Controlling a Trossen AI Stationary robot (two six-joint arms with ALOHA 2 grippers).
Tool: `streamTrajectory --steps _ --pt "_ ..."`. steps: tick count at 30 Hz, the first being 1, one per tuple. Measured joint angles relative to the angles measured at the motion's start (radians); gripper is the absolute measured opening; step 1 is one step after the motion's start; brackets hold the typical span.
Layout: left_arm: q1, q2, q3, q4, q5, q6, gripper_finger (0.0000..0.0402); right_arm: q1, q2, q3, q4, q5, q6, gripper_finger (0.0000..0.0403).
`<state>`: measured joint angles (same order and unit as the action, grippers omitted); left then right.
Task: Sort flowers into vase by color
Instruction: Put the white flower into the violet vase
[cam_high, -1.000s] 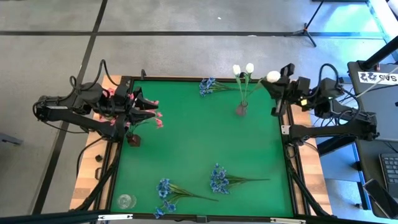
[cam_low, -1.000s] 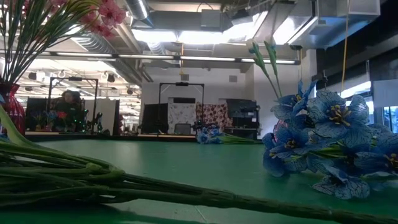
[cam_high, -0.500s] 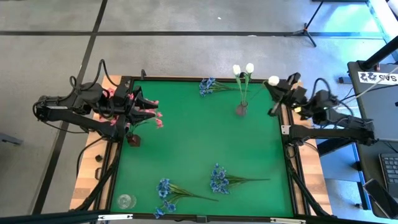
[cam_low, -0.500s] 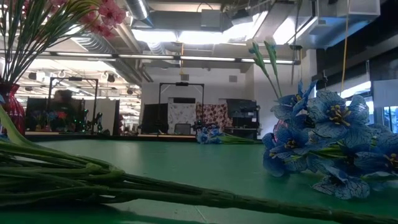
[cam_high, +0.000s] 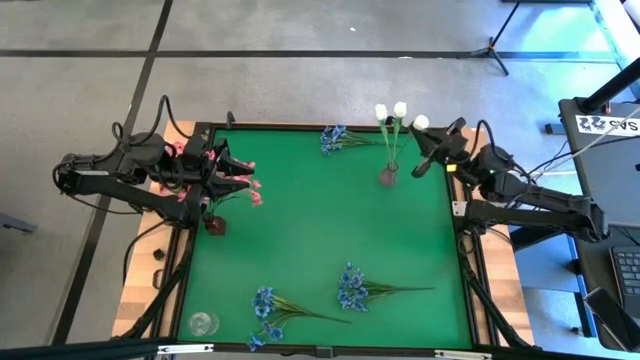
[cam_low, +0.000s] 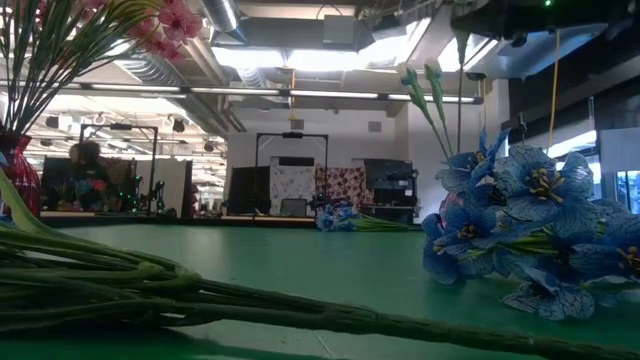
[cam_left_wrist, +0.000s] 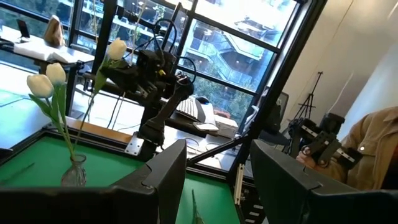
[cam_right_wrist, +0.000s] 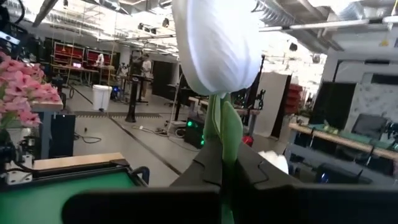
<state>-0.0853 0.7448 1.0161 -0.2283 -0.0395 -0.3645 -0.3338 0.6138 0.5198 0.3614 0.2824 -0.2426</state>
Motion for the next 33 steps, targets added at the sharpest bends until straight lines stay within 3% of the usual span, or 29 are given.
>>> streamTrajectory --steps 17,25,28,33 --pt "0.000 -0.001 0.000 0.000 0.000 0.034 0.0174 -0.014 -0.027 0.030 -0.092 -0.004 0.084 0.0003" --pt "0.000 -0.002 0.000 0.001 0.000 0.034 0.0174 -0.014 -0.014 -0.017 -0.115 -0.007 0.085 0.0006" --pt "0.000 -0.002 0.000 0.002 0.000 0.034 0.0174 -0.014 -0.013 -0.024 -0.172 0.040 0.111 0.0025" --pt "0.000 -0.007 0.000 0.007 0.000 0.035 0.0174 -0.014 -0.001 -0.020 -0.260 0.041 0.158 0.0092"
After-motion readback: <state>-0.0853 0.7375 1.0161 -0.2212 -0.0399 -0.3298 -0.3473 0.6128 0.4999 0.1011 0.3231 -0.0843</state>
